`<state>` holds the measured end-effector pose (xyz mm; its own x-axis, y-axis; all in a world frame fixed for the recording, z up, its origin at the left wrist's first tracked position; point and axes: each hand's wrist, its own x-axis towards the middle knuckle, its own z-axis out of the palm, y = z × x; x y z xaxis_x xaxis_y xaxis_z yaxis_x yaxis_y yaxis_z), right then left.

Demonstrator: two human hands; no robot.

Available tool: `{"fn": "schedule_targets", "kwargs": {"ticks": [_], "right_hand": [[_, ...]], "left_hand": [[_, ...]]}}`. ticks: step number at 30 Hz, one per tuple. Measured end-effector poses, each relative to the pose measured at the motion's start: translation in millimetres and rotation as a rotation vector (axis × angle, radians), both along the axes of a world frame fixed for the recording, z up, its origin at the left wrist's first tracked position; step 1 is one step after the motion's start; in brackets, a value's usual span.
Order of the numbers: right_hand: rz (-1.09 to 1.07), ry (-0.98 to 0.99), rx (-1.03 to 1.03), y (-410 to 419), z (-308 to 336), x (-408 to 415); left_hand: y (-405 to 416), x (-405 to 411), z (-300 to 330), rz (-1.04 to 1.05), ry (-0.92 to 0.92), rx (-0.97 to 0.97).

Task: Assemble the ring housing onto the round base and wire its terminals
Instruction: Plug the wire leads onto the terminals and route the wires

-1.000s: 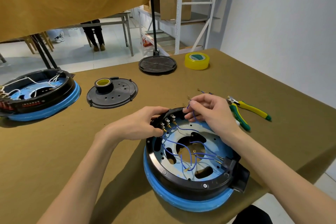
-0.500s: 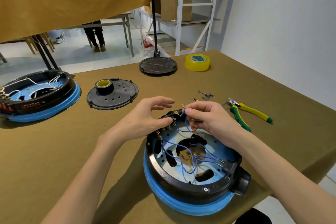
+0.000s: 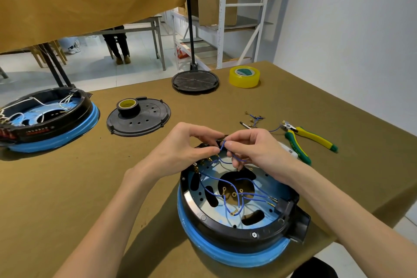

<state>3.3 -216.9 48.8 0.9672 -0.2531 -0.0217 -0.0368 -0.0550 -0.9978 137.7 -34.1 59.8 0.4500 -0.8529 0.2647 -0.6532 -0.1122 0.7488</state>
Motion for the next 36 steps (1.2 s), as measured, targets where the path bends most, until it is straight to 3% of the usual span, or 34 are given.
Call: {"fn": "schedule_targets", "kwargs": {"ticks": [4, 12, 23, 36], "right_hand": [[-0.019, -0.011, -0.302, 4.9, -7.3, 1.9], [-0.031, -0.022, -0.580, 7.1, -12.0, 1.4], [-0.079, 0.037, -0.657, 6.2, -14.6, 5.7], [-0.038, 0.068, -0.493, 5.0, -14.1, 7.3]], "left_hand": [[5.3, 6.4, -0.8, -0.019, 0.012, 0.079], [6.3, 11.8, -10.3, 0.011, 0.009, 0.134], [-2.4, 11.3, -21.5, 0.073, -0.061, 0.181], [-5.2, 7.8, -24.0, 0.089, -0.032, 0.205]]}}
